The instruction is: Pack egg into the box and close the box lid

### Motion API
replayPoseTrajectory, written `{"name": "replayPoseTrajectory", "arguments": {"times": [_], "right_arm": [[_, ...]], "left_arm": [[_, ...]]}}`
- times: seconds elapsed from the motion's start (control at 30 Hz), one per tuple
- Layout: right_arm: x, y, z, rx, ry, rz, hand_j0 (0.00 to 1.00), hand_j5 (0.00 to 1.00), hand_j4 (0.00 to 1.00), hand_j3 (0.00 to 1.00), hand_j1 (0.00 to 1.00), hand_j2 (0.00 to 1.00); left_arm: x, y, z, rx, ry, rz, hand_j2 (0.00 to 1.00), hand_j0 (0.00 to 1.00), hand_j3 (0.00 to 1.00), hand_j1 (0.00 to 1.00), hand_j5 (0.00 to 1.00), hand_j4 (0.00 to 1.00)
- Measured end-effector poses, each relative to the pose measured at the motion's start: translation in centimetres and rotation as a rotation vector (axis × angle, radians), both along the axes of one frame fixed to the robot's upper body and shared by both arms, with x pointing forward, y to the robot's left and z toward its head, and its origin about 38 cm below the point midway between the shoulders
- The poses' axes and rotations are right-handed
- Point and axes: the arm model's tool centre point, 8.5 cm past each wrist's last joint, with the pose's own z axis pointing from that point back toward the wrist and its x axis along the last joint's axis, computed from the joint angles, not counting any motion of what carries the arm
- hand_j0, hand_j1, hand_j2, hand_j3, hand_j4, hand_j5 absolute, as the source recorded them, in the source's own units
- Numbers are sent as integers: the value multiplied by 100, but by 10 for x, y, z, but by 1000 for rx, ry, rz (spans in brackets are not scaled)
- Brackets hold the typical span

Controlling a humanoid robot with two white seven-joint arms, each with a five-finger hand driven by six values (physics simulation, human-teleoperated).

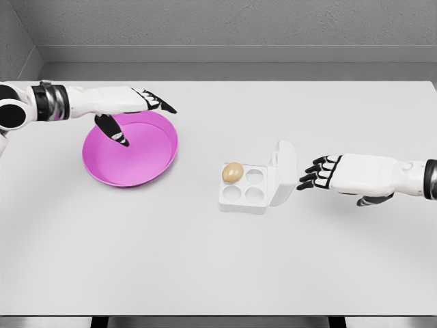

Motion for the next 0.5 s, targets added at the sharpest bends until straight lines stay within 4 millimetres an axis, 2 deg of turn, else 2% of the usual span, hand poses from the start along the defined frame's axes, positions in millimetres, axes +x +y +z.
{"name": "replayPoseTrajectory", "arguments": {"times": [0.33, 0.5], "right_arm": [[1, 3, 3, 11, -6, 5, 100, 100, 100, 100, 100, 100], [6, 5, 13, 17, -34, 10, 100, 100, 100, 100, 100, 100]], "left_arm": [[0, 1, 0, 0, 1, 3, 100, 100, 100, 100, 100, 100], [0, 1, 0, -1, 1, 4, 100, 100, 100, 100, 100, 100]]}}
